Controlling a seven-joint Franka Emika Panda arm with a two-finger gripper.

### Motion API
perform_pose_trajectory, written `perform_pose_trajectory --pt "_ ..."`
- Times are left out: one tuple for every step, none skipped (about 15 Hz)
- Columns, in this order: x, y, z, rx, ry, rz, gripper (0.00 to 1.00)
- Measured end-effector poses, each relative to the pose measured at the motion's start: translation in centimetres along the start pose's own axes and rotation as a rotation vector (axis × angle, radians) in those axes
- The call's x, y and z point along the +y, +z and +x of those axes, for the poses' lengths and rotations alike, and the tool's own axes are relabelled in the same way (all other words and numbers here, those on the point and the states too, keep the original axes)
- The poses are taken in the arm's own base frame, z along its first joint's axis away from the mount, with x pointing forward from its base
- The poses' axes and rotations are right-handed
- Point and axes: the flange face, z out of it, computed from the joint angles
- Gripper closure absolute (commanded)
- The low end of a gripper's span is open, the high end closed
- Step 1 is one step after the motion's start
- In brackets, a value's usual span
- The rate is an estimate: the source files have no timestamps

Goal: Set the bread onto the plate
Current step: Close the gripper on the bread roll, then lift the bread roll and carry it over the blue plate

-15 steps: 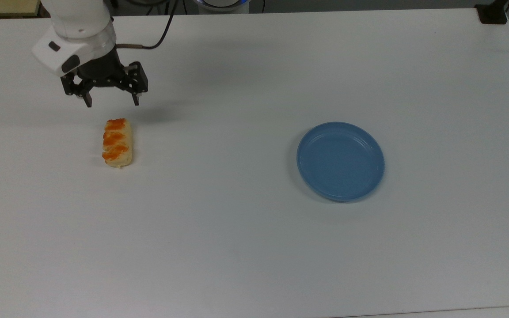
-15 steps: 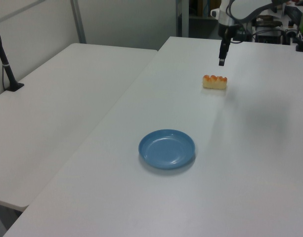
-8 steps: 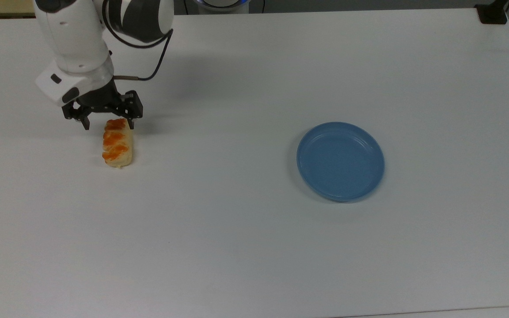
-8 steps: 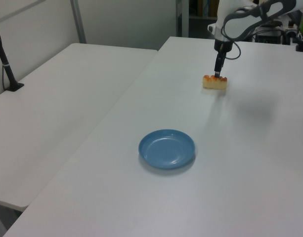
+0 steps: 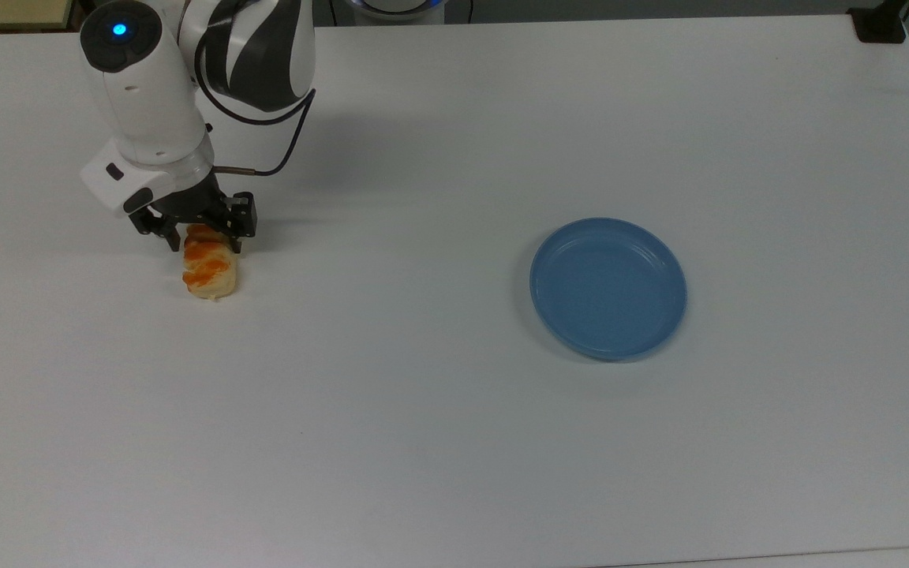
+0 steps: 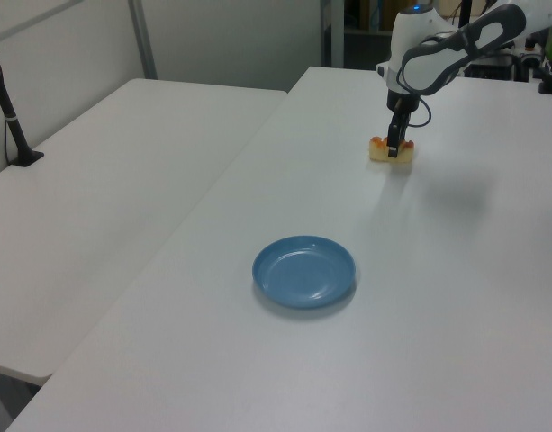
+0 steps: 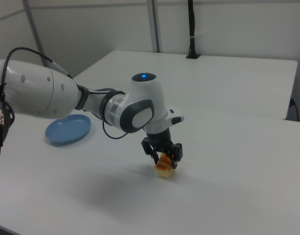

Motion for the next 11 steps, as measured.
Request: perform_pose_trajectory --pt "0.0 0.1 0.0 -0.002 0.000 0.001 0.77" --pt "-0.1 0.1 0.1 0.000 0.011 0.000 0.77" --pt "-0.1 -0.1 0.2 0.003 0.036 0.000 0.77" --pt "-0.2 -0.2 0.3 0.006 0.065 -0.001 0.77" --pt "-0.2 -0.6 0.5 0.014 0.090 -0.002 0.77" --pt "-0.3 -1.2 0.8 0.024 0.104 -0.003 0.76" --pt "-0.3 -2.3 1.1 0.034 0.111 -0.004 0.76" --pt "-0.4 -3.9 1.3 0.031 0.111 0.000 0.76" --pt "-0.9 -6.0 1.5 0.020 0.107 0.010 0.76" --pt "-1.8 -8.4 1.6 0.008 0.104 0.023 0.76" --pt "-3.1 -10.9 1.7 -0.003 0.104 0.036 0.76"
